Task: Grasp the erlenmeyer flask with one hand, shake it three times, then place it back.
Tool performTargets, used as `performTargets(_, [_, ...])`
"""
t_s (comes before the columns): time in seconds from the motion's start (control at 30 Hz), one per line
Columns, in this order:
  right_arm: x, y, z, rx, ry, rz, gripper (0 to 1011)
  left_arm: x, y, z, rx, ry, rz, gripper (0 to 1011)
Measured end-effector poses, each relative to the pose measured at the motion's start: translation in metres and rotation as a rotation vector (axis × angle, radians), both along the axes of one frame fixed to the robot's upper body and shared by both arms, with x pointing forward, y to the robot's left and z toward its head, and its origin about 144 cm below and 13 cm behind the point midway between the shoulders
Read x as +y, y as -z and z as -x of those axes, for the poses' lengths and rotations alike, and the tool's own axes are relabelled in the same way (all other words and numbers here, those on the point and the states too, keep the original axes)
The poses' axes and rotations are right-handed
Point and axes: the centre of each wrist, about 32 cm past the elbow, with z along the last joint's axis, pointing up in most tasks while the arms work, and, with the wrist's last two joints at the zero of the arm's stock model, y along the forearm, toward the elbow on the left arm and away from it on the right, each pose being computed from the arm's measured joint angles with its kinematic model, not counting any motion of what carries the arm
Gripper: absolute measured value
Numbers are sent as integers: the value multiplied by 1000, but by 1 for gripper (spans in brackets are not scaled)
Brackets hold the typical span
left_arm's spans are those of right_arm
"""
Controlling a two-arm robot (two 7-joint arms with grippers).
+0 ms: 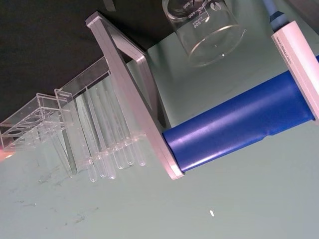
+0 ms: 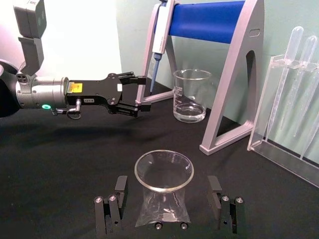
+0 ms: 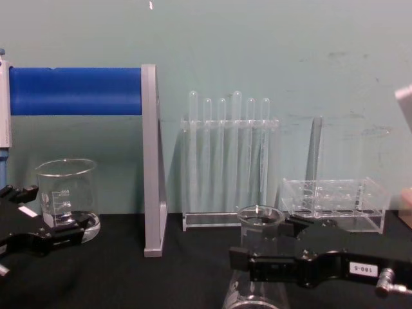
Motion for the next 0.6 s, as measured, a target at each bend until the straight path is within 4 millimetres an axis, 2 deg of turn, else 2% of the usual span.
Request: performTargets(0.6, [-11, -2, 7, -12, -34, 26, 1002, 0, 0, 0, 0, 0, 0, 1001])
